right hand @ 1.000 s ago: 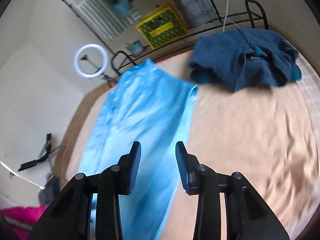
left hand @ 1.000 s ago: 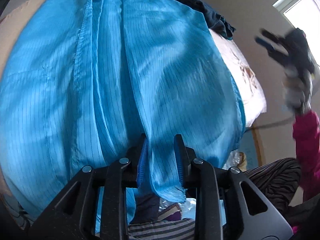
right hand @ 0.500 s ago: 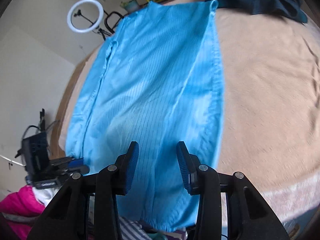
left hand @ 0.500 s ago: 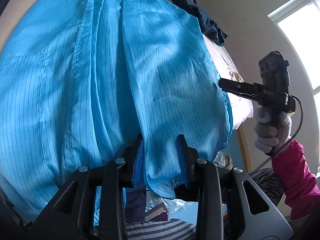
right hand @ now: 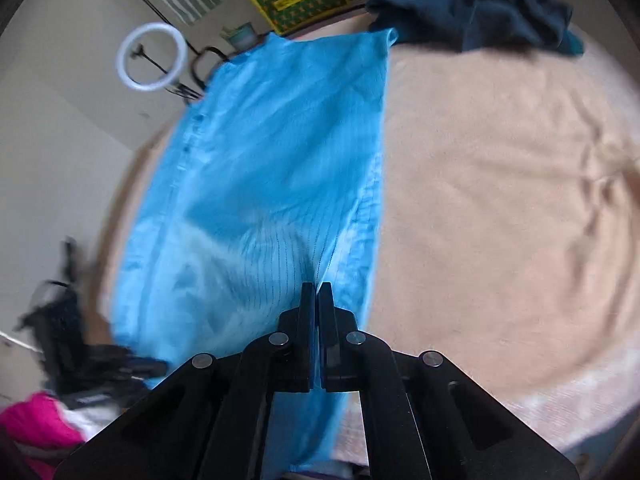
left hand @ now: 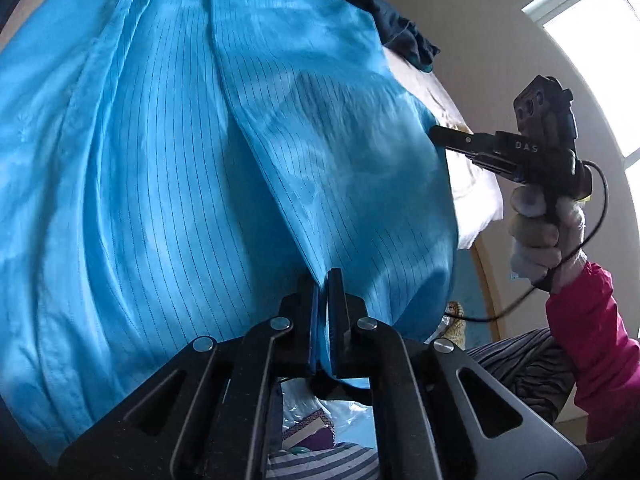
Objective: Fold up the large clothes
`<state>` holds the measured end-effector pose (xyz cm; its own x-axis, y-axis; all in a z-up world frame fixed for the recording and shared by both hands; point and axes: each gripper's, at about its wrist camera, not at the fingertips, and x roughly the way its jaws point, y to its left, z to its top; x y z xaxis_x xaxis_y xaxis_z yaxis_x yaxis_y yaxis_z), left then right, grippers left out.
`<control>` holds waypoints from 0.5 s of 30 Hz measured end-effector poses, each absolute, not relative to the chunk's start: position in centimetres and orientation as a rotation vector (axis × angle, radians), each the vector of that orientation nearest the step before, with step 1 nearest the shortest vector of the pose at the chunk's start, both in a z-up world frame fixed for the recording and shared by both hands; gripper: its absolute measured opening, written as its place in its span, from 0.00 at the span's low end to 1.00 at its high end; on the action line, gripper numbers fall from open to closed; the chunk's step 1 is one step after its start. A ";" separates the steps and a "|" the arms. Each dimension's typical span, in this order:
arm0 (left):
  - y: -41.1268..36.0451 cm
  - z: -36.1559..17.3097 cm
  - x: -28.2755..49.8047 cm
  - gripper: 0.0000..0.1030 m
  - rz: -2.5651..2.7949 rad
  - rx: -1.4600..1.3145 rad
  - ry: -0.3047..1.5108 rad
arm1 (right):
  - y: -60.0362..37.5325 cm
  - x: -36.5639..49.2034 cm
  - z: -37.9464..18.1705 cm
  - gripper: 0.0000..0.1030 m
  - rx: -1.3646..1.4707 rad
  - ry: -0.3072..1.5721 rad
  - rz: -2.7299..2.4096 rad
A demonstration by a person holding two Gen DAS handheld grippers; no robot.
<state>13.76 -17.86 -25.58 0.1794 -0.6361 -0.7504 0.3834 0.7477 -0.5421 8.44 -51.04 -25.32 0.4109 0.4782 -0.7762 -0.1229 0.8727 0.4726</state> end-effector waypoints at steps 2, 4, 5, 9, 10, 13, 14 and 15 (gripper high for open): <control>-17.3 -25.5 13.4 0.01 -0.740 -0.272 1.190 | -51.0 8.7 -25.8 0.03 0.399 1.119 0.421; -17.1 -25.4 13.2 0.01 -0.748 -0.272 1.184 | -50.9 8.4 -25.8 0.07 0.396 1.129 0.449; -17.1 -25.4 13.1 0.01 -0.749 -0.269 1.183 | -50.7 7.9 -25.7 0.17 0.393 1.132 0.465; -17.3 -25.8 13.0 0.02 -0.758 -0.266 1.187 | -51.5 5.1 -25.8 0.35 0.453 1.141 0.522; -17.4 -25.8 13.1 0.02 -0.761 -0.264 1.185 | -51.4 4.4 -26.1 0.35 0.455 1.147 0.525; -18.1 -25.7 13.0 0.01 -0.769 -0.260 1.182 | -51.1 3.4 -26.8 0.20 0.463 1.158 0.506; -18.3 -25.6 13.0 0.01 -0.771 -0.259 1.180 | -50.8 3.3 -27.0 0.07 0.457 1.157 0.502; -18.5 -25.5 12.9 0.01 -0.775 -0.259 1.178 | -50.4 3.4 -27.1 0.04 0.445 1.161 0.498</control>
<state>12.95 -18.50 -25.52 0.1649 -0.6636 -0.7297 0.4071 0.7196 -0.5625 3.41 -50.41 -27.06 0.3145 0.5839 -0.7484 -0.1396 0.8083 0.5720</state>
